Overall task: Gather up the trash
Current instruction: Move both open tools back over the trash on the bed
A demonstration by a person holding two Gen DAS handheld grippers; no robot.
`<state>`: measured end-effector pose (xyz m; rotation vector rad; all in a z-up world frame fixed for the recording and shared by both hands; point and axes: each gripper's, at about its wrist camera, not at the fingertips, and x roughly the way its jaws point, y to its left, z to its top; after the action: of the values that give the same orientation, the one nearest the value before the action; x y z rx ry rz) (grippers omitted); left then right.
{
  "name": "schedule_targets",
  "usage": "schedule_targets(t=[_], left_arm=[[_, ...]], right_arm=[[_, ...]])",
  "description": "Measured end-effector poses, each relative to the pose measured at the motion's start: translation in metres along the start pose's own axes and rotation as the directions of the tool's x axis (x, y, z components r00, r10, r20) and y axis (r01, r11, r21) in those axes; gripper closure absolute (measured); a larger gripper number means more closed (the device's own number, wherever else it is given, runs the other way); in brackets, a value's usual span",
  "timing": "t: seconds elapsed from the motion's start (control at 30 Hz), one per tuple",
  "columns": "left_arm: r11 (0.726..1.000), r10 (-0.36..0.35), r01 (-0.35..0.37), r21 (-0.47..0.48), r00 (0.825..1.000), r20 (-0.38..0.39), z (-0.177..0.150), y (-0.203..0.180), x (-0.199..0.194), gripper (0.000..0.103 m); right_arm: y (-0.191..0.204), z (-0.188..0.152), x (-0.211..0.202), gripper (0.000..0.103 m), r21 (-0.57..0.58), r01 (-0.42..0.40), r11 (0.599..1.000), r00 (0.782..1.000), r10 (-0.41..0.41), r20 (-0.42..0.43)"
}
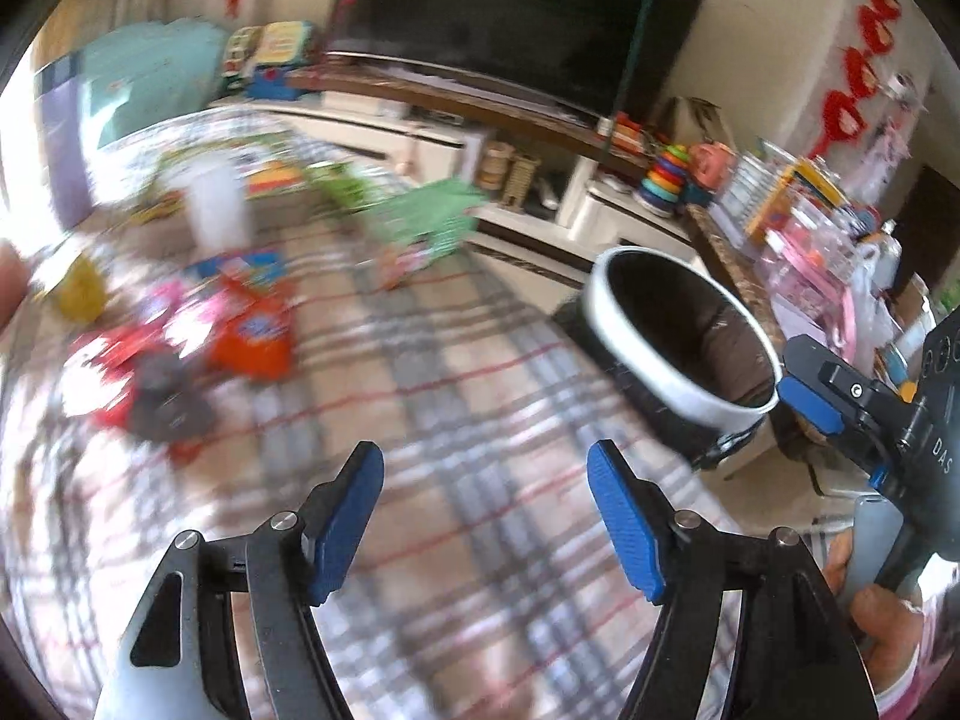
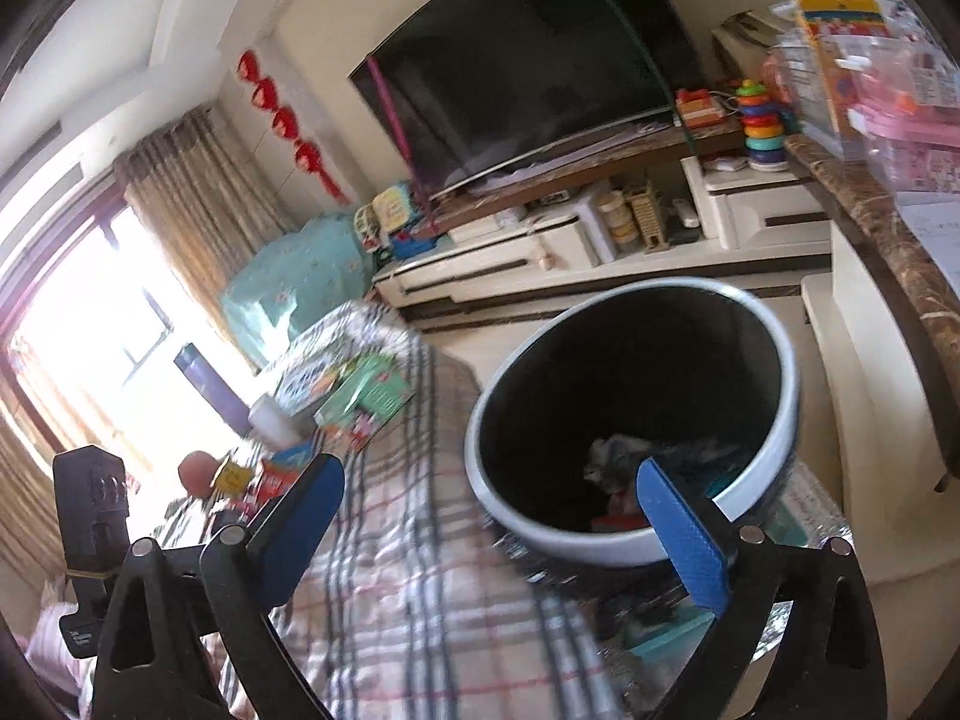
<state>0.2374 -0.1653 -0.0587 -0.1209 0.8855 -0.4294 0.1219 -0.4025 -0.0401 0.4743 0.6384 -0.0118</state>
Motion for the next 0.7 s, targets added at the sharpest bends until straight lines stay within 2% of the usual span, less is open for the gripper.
schedule_targets(t=[0.17, 0.4, 0.57, 0.7], left_arm=[[0.995, 0.069, -0.067, -0.076, 0.997, 0.018, -0.026, 0.030, -0.035, 0.033], [0.974, 0.147, -0.140, -0.176, 0.989, 0.026, -0.056, 0.057, -0.071, 0.033], [0.963, 0.172, -0.161, -0.217, 0.985, 0.032, -0.063, 0.059, -0.084, 0.033], [0.955, 0.177, -0.166, -0.246, 0.984, 0.026, -0.064, 0.061, -0.085, 0.033]], right_arm=[[0.035, -0.021, 0.014, 0.003, -0.059, -0.003, 0.998, 0.999, 0.000, -0.051], [0.071, -0.051, 0.037, 0.003, -0.127, 0.011, 0.992, 0.994, -0.025, -0.107], [0.090, -0.071, 0.051, 0.003, -0.204, 0.030, 0.978, 0.990, -0.057, -0.130], [0.100, -0.078, 0.055, 0.003, -0.222, 0.018, 0.975, 0.990, -0.049, -0.135]])
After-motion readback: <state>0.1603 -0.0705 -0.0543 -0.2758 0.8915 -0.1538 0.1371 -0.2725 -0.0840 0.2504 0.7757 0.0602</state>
